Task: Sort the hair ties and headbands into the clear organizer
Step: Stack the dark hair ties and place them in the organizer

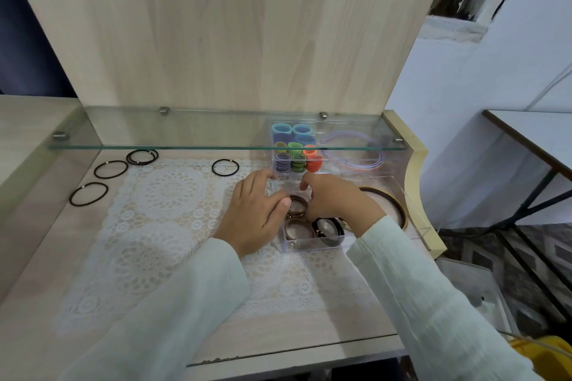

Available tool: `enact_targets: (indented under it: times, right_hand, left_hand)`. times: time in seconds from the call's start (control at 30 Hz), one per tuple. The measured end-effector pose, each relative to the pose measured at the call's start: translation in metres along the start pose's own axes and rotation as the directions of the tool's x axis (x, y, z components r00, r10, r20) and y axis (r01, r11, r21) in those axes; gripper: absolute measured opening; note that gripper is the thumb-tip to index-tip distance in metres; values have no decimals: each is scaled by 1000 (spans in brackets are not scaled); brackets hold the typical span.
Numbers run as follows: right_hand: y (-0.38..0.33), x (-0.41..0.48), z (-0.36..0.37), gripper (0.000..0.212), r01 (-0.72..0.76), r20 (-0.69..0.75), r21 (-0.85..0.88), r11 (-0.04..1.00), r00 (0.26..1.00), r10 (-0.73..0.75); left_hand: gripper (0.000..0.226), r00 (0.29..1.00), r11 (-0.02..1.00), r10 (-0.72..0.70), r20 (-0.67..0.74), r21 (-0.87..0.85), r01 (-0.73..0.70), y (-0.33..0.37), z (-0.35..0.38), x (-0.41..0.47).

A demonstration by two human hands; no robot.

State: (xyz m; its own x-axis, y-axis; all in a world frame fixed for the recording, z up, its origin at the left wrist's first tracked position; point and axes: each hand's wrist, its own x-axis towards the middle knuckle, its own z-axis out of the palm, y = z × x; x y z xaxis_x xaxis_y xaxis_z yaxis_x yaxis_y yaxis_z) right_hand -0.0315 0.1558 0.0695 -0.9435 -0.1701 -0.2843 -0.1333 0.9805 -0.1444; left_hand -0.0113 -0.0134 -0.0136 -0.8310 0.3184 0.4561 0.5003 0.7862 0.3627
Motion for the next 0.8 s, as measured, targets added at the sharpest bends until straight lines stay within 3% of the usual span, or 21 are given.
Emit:
enact_targets:
  times: [0.23, 0.63, 0.8]
  right_hand:
    - [-6, 1, 2, 54, 12, -49, -101, 995, 999, -17]
    - [-5, 0, 4, 51, 22, -52, -59, 998, 998, -25]
    - [3, 3, 4, 48, 11, 5, 34, 999, 1000, -11]
  left_hand:
    - [47, 1000, 1000, 7, 18, -21, -6, -1, 0, 0]
    - [47, 1000, 999, 11, 11, -40, -11, 0, -1, 0]
    - [45, 1000, 997, -3, -17, -71, 2, 0, -2, 0]
